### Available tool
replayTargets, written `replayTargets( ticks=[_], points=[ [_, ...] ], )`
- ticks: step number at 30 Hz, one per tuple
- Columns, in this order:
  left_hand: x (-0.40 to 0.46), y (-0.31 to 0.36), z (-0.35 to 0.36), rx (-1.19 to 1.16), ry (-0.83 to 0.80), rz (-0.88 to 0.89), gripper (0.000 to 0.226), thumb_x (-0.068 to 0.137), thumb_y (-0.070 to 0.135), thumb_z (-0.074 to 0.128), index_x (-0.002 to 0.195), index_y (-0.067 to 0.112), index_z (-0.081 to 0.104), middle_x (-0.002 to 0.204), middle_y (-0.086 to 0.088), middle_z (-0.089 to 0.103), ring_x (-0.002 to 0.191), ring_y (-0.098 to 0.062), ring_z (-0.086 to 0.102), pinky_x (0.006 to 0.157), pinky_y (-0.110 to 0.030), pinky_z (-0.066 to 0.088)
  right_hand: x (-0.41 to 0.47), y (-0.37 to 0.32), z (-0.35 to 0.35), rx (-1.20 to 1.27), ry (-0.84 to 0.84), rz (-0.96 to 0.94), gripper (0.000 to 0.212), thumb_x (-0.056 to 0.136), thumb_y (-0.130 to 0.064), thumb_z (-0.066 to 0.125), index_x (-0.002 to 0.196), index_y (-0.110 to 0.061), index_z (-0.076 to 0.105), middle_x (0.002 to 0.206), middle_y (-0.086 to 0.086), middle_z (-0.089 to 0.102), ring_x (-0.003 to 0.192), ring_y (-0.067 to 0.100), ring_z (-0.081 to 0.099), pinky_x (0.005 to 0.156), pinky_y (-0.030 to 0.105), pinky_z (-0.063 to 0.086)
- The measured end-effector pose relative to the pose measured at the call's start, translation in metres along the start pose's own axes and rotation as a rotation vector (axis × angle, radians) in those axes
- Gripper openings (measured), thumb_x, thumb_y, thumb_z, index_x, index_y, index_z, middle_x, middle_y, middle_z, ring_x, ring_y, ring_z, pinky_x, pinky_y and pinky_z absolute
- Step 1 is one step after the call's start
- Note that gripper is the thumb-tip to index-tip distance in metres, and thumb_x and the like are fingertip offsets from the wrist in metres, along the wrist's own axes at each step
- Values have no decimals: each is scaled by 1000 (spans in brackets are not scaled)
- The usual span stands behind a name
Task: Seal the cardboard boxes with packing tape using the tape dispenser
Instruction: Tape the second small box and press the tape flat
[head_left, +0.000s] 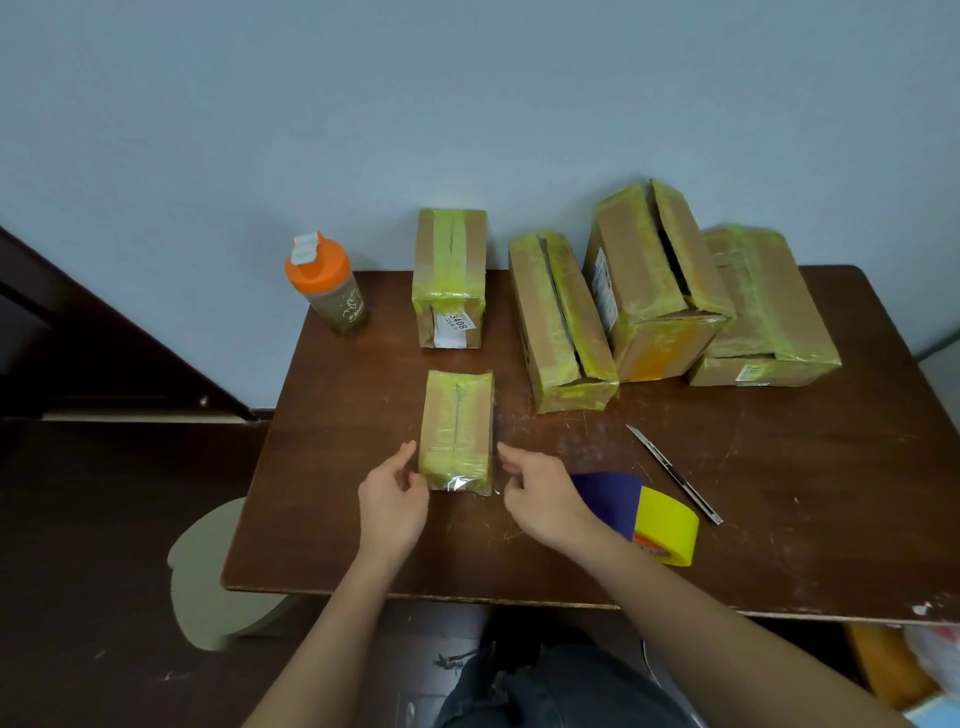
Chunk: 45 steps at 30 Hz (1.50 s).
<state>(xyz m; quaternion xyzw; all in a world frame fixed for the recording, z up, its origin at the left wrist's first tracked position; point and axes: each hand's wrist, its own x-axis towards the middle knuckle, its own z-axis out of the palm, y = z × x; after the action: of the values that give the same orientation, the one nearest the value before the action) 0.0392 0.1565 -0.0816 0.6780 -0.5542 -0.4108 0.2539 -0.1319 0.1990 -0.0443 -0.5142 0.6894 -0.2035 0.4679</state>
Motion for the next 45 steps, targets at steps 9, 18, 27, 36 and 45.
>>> replayTargets(
  ticks=[9, 18, 27, 36, 45],
  points=[
    [-13, -11, 10, -44, -162, -16, 72, 86, -9, 50, 150, 16, 27, 119, 11, 56, 107, -3, 58, 91, -17, 47, 5, 3, 19, 377, -98, 71, 76, 86, 21, 39, 153, -12, 25, 152, 0, 40, 139, 9, 36, 99, 9, 29],
    [-7, -23, 2, -86, -102, 196, 29, 87, 14, 70, 115, 15, 69, 112, 14, 56, 104, -4, 60, 97, -27, 50, 27, 23, 28, 76, 153, -235, 45, 90, -11, 69, 133, -21, 60, 137, -2, 58, 125, 13, 55, 106, 26, 44],
    [1, -42, 8, 27, -39, 420, 41, 74, 26, 74, 113, 17, 70, 140, 11, 45, 95, -3, 62, 92, -20, 50, 39, 44, 42, -372, 248, -426, 33, 82, -22, 78, 114, -19, 73, 135, 10, 60, 84, 32, 72, 71, 46, 60],
    [11, -54, 13, 252, 88, 696, 29, 77, 22, 74, 103, 10, 76, 121, -7, 65, 90, -6, 64, 84, -23, 54, 54, 62, 59, -421, 440, -521, 21, 78, -28, 75, 96, -19, 72, 126, 12, 66, 65, 32, 71, 46, 42, 56],
    [7, -57, 19, 347, 81, 717, 27, 82, 6, 73, 109, 10, 74, 126, -6, 64, 73, -18, 66, 77, -20, 49, 49, 56, 58, -406, 456, -485, 16, 82, -28, 66, 91, -17, 74, 124, 8, 67, 66, 33, 71, 46, 41, 56]
  ],
)
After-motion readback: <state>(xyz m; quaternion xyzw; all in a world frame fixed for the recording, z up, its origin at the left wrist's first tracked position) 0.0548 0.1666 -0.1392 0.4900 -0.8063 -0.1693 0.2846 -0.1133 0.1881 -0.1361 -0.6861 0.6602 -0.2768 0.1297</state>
